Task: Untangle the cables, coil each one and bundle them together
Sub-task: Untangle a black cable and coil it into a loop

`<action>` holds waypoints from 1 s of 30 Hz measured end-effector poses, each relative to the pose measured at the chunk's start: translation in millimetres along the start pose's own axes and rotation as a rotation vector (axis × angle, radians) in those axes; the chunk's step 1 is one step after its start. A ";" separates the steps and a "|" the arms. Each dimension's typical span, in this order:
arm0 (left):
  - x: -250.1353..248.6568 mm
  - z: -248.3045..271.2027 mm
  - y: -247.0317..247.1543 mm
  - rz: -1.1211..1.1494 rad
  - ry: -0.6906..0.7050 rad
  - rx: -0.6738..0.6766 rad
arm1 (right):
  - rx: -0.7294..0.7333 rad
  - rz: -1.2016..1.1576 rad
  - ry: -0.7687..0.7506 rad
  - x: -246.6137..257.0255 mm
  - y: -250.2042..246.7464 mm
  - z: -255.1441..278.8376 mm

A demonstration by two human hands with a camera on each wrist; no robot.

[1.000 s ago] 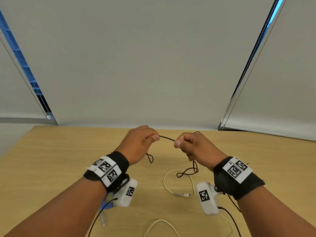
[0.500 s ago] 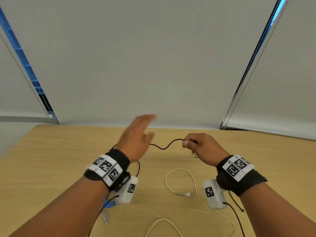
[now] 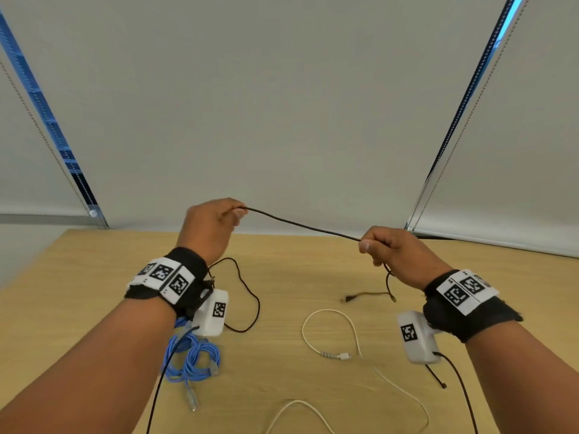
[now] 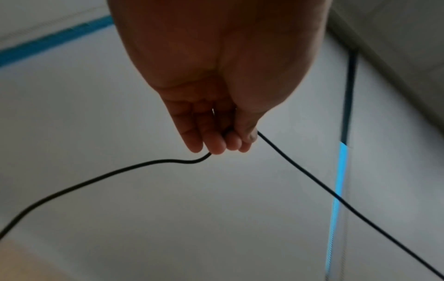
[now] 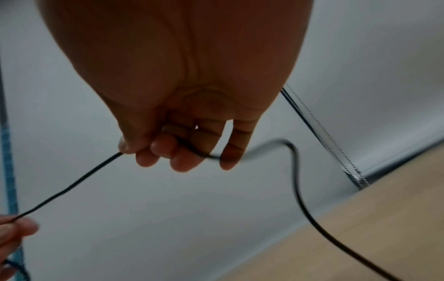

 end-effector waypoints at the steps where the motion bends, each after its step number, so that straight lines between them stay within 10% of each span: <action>1: 7.1 -2.8 -5.3 0.027 -0.049 -0.046 | -0.017 -0.019 0.016 -2.9 1.9 0.1; 7: -10.6 9.7 10.3 -0.045 -0.145 -0.085 | -0.146 -0.700 0.132 12.7 18.0 -5.9; 13: -86.7 75.8 109.7 0.395 -0.017 0.452 | -0.117 -1.224 0.026 68.7 19.3 -18.7; 17: -77.6 80.9 118.2 0.635 -0.085 0.436 | -0.169 -1.361 -0.060 85.1 6.6 -20.4; 25: 1.3 85.6 91.7 0.239 -0.120 0.455 | -0.496 -1.334 0.103 29.2 -37.7 -15.5; 30: 12.7 93.0 79.8 0.213 -0.128 0.503 | -0.313 -0.426 0.418 -16.9 -0.9 1.2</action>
Point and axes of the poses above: each hand's wrist, its own z-axis away from the middle knuckle, its own y-axis out of the palm, x = y × z, the point moved 4 cm from there along -z, towards the middle knuckle, and after that the axes turned 3 degrees about -z, right-handed, at the moved point
